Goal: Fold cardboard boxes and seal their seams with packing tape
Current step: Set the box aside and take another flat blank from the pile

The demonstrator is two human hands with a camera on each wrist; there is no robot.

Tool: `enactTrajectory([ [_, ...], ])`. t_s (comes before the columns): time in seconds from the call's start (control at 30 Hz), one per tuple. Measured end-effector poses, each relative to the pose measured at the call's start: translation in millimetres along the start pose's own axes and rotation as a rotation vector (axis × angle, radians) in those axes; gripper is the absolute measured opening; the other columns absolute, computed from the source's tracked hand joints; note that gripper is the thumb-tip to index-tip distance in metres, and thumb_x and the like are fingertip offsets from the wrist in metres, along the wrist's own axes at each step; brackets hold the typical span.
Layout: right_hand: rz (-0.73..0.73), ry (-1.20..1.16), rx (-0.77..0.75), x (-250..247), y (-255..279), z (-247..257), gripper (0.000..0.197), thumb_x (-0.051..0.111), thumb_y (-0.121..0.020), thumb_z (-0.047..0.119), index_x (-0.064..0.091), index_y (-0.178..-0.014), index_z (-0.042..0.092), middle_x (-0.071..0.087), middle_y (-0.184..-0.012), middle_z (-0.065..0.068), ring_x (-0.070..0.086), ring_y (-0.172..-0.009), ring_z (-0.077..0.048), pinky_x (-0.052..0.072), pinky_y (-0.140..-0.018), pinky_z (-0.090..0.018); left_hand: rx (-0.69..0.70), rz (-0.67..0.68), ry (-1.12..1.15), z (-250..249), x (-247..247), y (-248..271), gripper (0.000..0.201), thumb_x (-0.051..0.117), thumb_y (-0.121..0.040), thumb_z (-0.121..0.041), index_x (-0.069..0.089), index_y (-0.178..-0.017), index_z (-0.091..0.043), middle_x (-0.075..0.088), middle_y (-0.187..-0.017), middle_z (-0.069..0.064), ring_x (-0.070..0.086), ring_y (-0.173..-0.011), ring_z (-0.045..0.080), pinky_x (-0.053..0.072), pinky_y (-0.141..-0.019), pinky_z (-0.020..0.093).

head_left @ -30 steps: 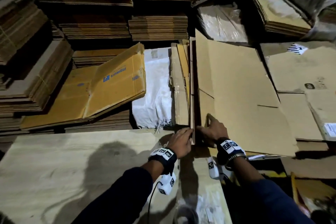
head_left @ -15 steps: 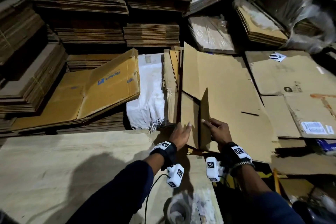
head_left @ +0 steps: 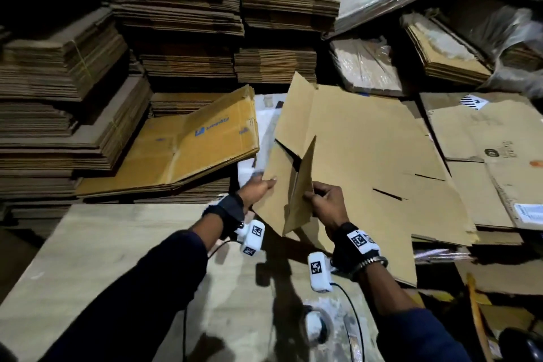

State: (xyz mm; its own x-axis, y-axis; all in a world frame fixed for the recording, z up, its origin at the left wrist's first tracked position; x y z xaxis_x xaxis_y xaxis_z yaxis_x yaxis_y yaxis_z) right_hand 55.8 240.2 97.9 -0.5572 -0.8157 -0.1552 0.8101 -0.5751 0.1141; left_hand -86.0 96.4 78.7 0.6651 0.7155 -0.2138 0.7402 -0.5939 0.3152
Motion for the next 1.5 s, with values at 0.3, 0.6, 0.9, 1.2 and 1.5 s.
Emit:
enactTrajectory([
  [0.3,0.101,0.147,-0.054,142.7,65.4,60.3,0.11,0.07,-0.084,0.01,0.003,-0.163,0.045,0.075,-0.099,-0.008,0.072,-0.076,-0.022,0.061,-0.06,-0.034,0.088,-0.315,-0.204,44.6,-189.2,101.6,0.053,0.06,-0.088,-0.044,0.067,-0.133,-0.019,0.073,-0.126,0.001,0.067,-0.118,0.028,0.052,-0.106,0.045],
  [0.6,0.11,0.337,-0.438,278.6,177.2,121.9,0.014,0.069,-0.085,0.019,0.083,-0.087,0.018,0.077,-0.077,0.008,0.073,-0.07,-0.006,0.062,-0.071,-0.036,0.209,-0.425,-0.445,17.0,-331.0,253.5,0.026,0.057,-0.104,-0.026,0.068,-0.126,-0.017,0.072,-0.116,0.005,0.067,-0.101,0.023,0.046,-0.076,0.029],
  [0.9,0.183,0.691,-0.329,339.9,270.5,164.7,0.039,0.061,-0.092,0.036,0.07,-0.067,0.007,0.071,-0.058,-0.004,0.071,-0.055,-0.018,0.064,-0.061,-0.04,0.103,-0.575,-0.737,26.1,-375.4,307.2,0.03,0.055,-0.099,-0.02,0.068,-0.126,-0.014,0.069,-0.123,0.022,0.065,-0.114,0.041,0.051,-0.091,0.04],
  [1.2,0.364,1.247,-0.08,344.7,308.8,199.7,0.053,0.057,-0.098,0.06,0.068,-0.104,0.009,0.063,-0.098,-0.008,0.069,-0.088,-0.029,0.056,-0.084,-0.036,0.026,-0.532,-0.702,57.5,-366.3,330.4,0.027,0.056,-0.1,-0.018,0.064,-0.119,-0.002,0.065,-0.124,0.023,0.062,-0.116,0.043,0.049,-0.089,0.042],
  [1.5,-0.011,1.381,-0.067,267.5,257.1,189.6,0.056,0.081,-0.074,0.068,0.066,-0.089,0.016,0.069,-0.087,-0.004,0.068,-0.082,-0.027,0.058,-0.08,-0.038,0.029,-0.54,-0.704,69.9,-376.5,334.4,0.024,0.055,-0.1,-0.019,0.067,-0.114,-0.005,0.068,-0.115,0.02,0.064,-0.11,0.041,0.049,-0.084,0.041],
])
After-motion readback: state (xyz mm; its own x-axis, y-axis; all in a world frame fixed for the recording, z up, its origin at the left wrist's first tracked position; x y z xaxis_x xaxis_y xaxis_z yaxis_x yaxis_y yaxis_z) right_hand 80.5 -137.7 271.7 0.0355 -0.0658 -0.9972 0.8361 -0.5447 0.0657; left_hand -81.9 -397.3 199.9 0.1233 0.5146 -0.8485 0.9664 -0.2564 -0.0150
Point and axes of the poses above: each hand's wrist, its own y-axis away from the middle knuckle, its own x-axis out of the palm, z = x × y, the point moved 4 cm from there along -y, towards the middle knuckle
